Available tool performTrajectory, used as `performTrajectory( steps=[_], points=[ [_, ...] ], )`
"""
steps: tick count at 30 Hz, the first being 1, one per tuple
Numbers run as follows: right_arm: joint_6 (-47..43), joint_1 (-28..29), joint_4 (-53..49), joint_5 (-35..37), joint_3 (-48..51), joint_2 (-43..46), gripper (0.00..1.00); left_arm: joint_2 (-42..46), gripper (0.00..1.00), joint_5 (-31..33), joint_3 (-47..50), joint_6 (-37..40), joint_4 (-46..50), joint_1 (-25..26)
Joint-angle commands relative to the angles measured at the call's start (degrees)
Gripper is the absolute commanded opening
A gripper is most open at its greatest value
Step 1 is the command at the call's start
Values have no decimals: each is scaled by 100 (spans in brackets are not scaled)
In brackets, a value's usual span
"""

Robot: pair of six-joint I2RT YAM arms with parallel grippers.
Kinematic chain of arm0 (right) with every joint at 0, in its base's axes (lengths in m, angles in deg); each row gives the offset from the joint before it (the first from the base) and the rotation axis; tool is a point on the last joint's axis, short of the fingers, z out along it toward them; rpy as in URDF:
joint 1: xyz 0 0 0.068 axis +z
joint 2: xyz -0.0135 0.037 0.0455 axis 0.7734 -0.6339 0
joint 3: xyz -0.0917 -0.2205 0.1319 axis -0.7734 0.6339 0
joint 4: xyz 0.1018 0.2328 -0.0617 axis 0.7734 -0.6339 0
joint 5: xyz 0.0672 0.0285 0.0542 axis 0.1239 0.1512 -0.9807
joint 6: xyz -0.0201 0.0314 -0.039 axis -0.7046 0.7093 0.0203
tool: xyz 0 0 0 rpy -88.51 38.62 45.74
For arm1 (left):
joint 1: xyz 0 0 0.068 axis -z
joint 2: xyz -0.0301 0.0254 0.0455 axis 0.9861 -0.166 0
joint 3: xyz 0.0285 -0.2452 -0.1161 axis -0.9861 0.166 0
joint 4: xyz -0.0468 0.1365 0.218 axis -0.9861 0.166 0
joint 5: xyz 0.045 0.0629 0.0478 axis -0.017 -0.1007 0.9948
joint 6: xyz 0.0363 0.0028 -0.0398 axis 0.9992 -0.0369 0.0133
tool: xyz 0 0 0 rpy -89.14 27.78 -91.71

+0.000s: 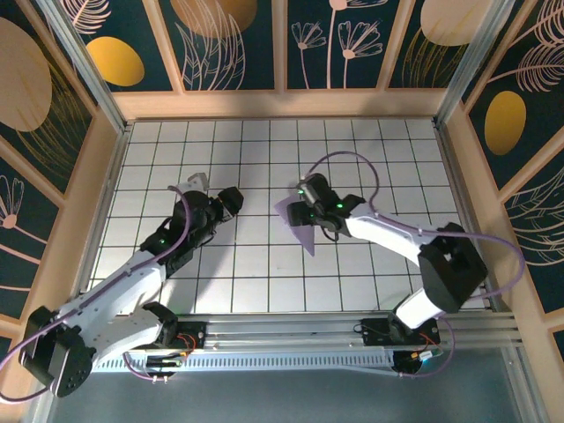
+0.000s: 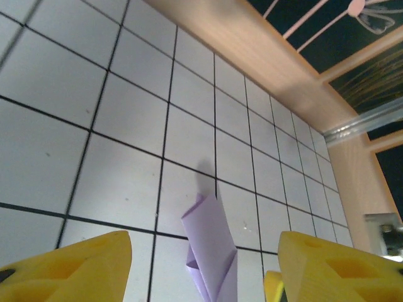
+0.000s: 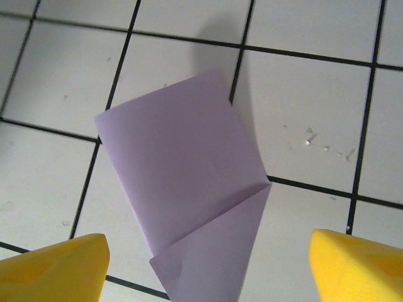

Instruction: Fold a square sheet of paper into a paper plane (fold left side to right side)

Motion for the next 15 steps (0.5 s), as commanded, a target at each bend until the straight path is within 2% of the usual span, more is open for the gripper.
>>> performTrajectory(
  steps=[1,10,15],
  points=[
    [583,-407,1019,-928,598,572,87,-495,62,-661,44,-334,-605,23],
    [1827,-1841,2785,-2504,2322,1762,97,-2169,59,-1682,-158,-841,-1501,41],
    [2025,-2347,2963,-2924,2656,2026,97,-3058,57,-2098,-526,-886,-1747,139]
  ],
)
